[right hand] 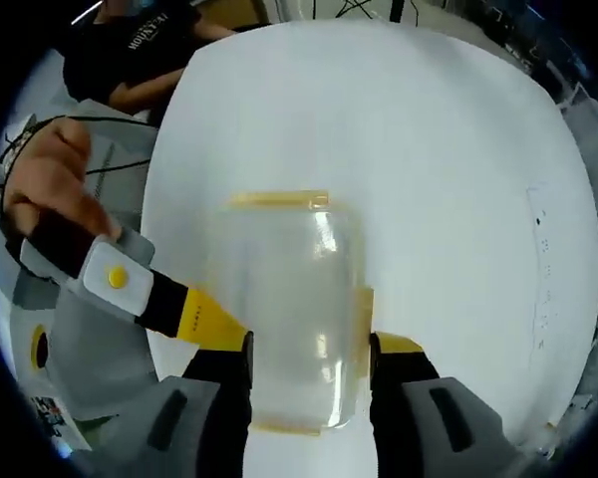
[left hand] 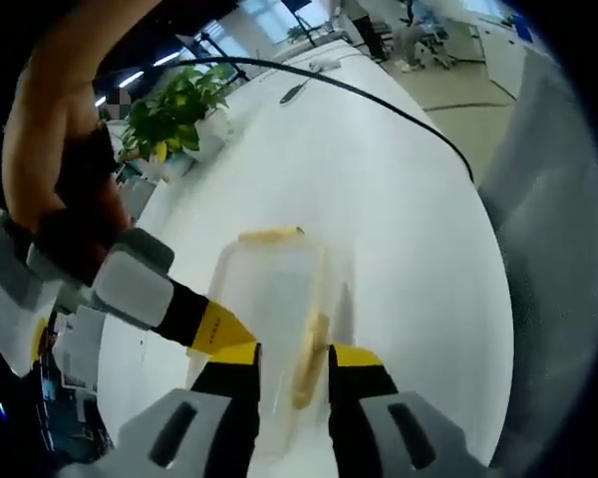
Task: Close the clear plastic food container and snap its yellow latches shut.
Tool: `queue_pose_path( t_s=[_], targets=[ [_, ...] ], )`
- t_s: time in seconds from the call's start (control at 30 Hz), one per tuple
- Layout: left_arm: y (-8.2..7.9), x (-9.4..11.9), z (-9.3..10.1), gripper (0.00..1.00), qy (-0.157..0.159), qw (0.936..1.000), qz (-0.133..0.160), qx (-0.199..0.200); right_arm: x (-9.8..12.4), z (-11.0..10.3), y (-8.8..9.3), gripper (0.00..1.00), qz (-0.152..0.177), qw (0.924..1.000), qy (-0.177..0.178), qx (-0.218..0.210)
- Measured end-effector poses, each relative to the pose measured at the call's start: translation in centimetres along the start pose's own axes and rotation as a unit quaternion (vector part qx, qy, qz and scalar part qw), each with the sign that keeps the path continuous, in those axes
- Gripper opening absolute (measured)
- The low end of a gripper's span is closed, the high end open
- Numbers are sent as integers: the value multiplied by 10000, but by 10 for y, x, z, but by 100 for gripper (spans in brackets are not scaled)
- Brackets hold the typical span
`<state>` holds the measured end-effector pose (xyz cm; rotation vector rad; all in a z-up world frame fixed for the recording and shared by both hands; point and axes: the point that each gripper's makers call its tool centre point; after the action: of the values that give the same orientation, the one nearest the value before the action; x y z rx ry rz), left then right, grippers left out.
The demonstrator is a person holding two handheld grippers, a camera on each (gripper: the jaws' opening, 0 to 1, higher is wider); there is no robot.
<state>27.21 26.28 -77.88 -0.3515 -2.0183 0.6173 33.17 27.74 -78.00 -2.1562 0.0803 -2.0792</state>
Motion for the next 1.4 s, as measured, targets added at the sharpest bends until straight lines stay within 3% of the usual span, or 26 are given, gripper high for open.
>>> queue_pose_path(
  t_s=[0.27, 0.33, 0.43, 0.57, 0.83, 1.0, 1.17, 1.23, 1.3, 1.4],
  targets=[
    [1, 2, 1, 22, 60, 9995, 181, 248, 3, 0, 4, 43, 225, 9981, 422, -400],
    [1, 2, 2, 23, 71, 9993, 265, 248, 6, 6, 9, 48, 299, 9936, 763, -784],
    [0, 3, 5, 26, 213, 9978, 366, 520, 10, 11, 11, 56, 539, 9886, 1190, -746],
    [0, 3, 3, 26, 229, 9972, 422, 569, 9, 4, 13, 52, 819, 9834, 1191, -1095],
    [-1, 4, 0, 25, 267, 9953, 583, 730, 16, 5, 14, 53, 1008, 9692, 1952, -1112],
    [-1, 6, 0, 26, 523, 9926, 763, 785, 19, 5, 22, 52, 1466, 9448, 2284, -1832],
    [0, 6, 4, 31, 610, 9931, 840, 553, 21, 0, 32, 52, 1666, 9316, 2498, -2049],
    [3, 7, 3, 38, 593, 9944, 726, 488, 28, 2, 36, 51, 1827, 9196, 2767, -2108],
    [1, 13, -1, 42, 607, 9929, 821, 618, 35, 1, 39, 52, 2075, 9063, 2907, -2258],
    [-5, 24, -12, 43, 544, 9892, 1035, 888, 41, -7, 45, 52, 2315, 8958, 2896, -2450]
  ],
)
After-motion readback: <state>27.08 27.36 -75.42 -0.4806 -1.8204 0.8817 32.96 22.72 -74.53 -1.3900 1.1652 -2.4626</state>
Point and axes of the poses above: the point that each gripper's makers call its tool centre point, and the gripper's own axes: x roughly backward along the fingers, z roughly to its right, y roughly out of its underside, and after that the axes turned 12 degrees about x, right-handed
